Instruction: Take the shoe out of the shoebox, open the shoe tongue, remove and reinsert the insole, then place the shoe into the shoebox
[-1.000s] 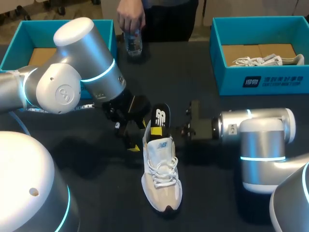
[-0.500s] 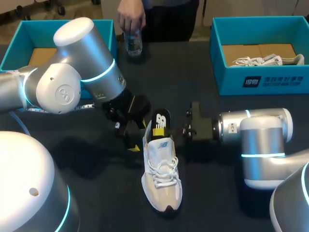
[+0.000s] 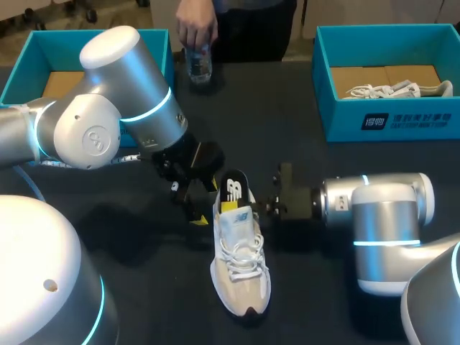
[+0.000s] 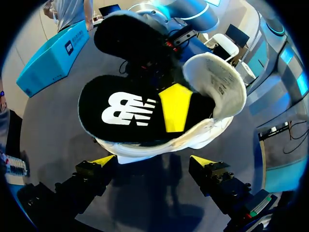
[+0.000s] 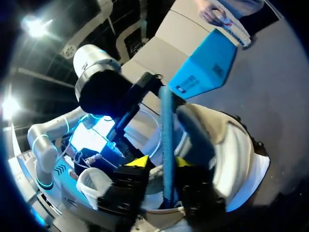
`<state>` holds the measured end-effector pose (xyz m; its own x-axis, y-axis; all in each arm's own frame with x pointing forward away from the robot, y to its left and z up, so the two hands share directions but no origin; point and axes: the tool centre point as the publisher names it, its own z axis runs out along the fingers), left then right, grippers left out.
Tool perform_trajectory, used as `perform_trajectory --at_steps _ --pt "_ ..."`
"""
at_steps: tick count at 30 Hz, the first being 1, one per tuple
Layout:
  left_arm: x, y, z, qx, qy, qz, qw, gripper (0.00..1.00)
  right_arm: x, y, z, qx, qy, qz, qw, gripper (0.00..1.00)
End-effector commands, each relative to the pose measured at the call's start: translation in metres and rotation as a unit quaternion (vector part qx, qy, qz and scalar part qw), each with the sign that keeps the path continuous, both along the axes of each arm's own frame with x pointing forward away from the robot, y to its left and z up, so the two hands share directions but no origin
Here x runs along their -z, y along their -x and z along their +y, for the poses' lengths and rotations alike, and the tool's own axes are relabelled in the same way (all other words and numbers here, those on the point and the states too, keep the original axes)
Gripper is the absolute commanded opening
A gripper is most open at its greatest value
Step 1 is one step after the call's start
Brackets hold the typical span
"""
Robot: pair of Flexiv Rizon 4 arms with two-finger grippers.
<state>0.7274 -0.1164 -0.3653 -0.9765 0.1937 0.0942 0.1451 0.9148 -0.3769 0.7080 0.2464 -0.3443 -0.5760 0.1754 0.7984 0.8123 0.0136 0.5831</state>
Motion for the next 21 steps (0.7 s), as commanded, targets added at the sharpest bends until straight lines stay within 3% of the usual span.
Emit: perform_trajectory --at_steps 1,10,11,12,13,21 --pt "0.001 0.0 0.0 0.0 0.0 0.0 1.0 1.0 -0.013 -0.003 0.002 -0.002 0.021 -0.004 1.0 0.45" --pt "0.001 0.0 0.0 0.0 0.0 0.0 1.0 1.0 -0.013 -0.018 -0.01 -0.011 0.017 -0.014 1.0 0.4" --pt "0.001 0.0 0.0 0.0 0.0 0.0 1.0 1.0 -0.011 -0.021 -0.012 -0.01 0.015 -0.013 1.0 0.3" --pt "0.001 0.0 0.0 0.0 0.0 0.0 1.0 1.0 -0.011 -0.022 -0.012 -0.009 0.015 -0.012 1.0 0.11" --pt "0.001 0.0 0.0 0.0 0.0 0.0 1.0 1.0 -0.01 -0.023 -0.012 -0.009 0.014 -0.011 1.0 0.0" --pt "0.001 0.0 0.0 0.0 0.0 0.0 1.0 1.0 0.006 -0.014 -0.01 -0.003 0.012 0.017 1.0 0.0"
